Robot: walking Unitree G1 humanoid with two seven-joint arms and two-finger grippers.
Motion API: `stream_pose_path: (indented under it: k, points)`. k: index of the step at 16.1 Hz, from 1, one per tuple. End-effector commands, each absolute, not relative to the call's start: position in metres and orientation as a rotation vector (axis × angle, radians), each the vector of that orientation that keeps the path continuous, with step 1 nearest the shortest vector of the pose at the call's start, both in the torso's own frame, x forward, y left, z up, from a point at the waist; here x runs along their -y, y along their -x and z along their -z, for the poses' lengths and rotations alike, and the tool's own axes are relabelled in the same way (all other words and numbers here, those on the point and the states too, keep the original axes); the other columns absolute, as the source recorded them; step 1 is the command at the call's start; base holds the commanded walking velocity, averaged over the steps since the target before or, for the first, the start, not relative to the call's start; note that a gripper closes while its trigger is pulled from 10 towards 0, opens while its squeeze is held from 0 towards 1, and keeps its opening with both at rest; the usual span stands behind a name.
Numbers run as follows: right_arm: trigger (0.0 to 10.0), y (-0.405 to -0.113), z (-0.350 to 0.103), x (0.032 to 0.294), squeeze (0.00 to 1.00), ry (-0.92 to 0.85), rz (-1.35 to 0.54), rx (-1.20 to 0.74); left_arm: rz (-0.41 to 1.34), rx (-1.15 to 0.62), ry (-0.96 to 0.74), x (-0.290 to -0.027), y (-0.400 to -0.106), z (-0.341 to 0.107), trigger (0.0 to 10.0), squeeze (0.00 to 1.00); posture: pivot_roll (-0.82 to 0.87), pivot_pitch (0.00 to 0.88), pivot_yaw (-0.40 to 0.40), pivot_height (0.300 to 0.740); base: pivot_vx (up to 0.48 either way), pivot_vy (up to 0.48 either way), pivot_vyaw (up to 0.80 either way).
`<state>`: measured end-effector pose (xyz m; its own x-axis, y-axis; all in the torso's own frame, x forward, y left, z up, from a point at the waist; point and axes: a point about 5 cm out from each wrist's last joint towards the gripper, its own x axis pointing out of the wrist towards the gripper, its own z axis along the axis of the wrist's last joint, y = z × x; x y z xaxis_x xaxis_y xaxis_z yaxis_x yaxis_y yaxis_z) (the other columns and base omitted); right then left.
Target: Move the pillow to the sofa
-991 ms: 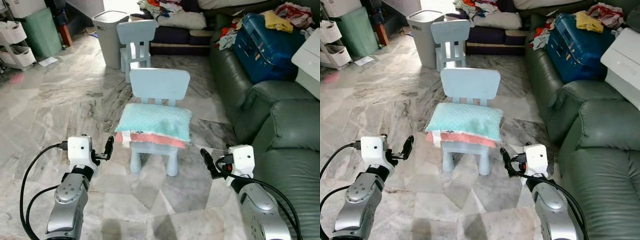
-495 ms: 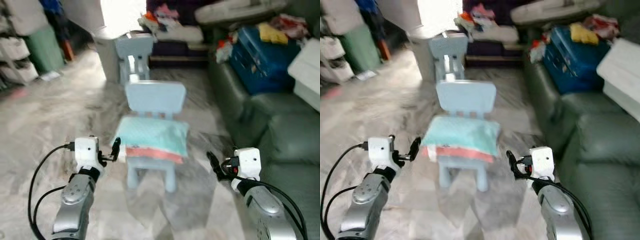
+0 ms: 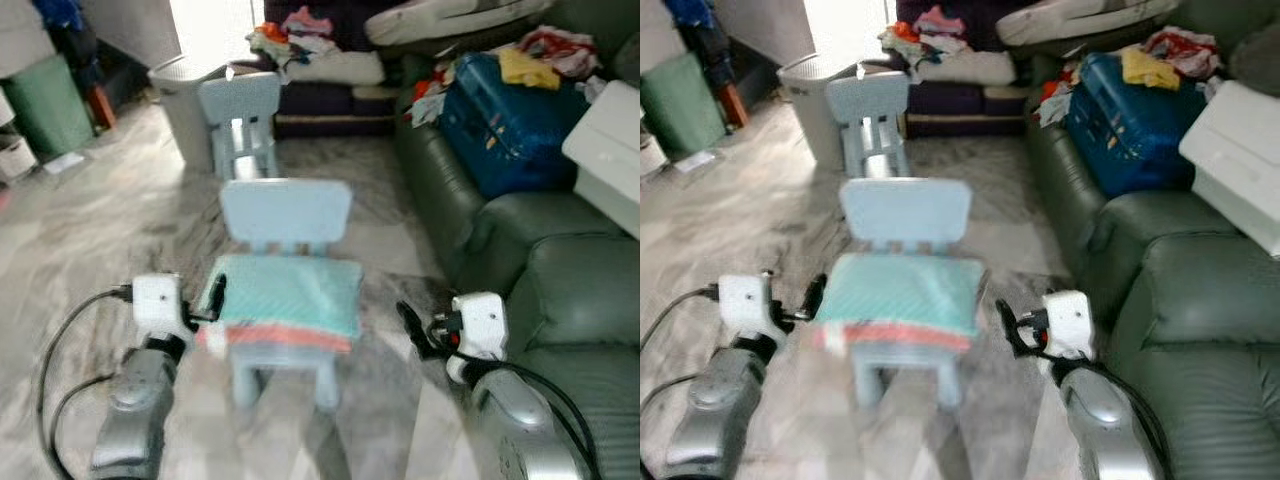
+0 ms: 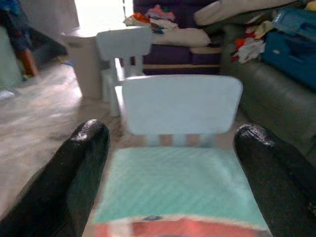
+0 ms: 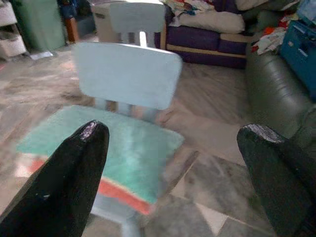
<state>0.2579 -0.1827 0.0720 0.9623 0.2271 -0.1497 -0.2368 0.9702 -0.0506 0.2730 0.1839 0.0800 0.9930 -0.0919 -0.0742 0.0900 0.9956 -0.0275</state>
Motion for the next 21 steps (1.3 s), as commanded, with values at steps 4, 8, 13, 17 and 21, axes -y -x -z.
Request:
stream_pose_path:
  k: [4, 8, 13, 17, 21]
  points:
    - [10.0, -0.2615, -0.0782, 0.1764, 0.00, 0.066, -0.254, -0.114, 0.067, -0.067, -0.007, -0.1956, -0.2740, -0.0848, 10.0, 0.00, -0.13, 0.000, 0.010, 0.740, 0.450, 0.000, 0.00]
    - [10.0, -0.2620, -0.0771, 0.1759, 0.00, 0.067, -0.258, -0.117, -0.007, -0.088, -0.032, -0.1954, -0.2765, -0.0827, 10.0, 0.00, -0.13, 0.000, 0.009, 0.740, 0.073, 0.000, 0.00]
    - [10.0, -0.2615, -0.0775, 0.1749, 0.00, 0.065, -0.254, -0.116, -0.016, -0.122, -0.024, -0.1962, -0.2774, -0.0804, 10.0, 0.00, -0.13, 0.000, 0.012, 0.740, 0.000, 0.000, 0.00]
    - [10.0, -0.2618, -0.0777, 0.1757, 0.00, 0.065, -0.248, -0.113, 0.007, -0.133, -0.026, -0.1953, -0.2786, -0.0799, 10.0, 0.00, -0.13, 0.000, 0.014, 0.740, 0.000, 0.000, 0.00]
    - [10.0, -0.2618, -0.0781, 0.1759, 0.00, 0.066, -0.246, -0.112, 0.020, -0.143, -0.032, -0.1945, -0.2787, -0.0788, 10.0, 0.00, -0.14, 0.000, 0.014, 0.740, 0.000, 0.445, 0.00]
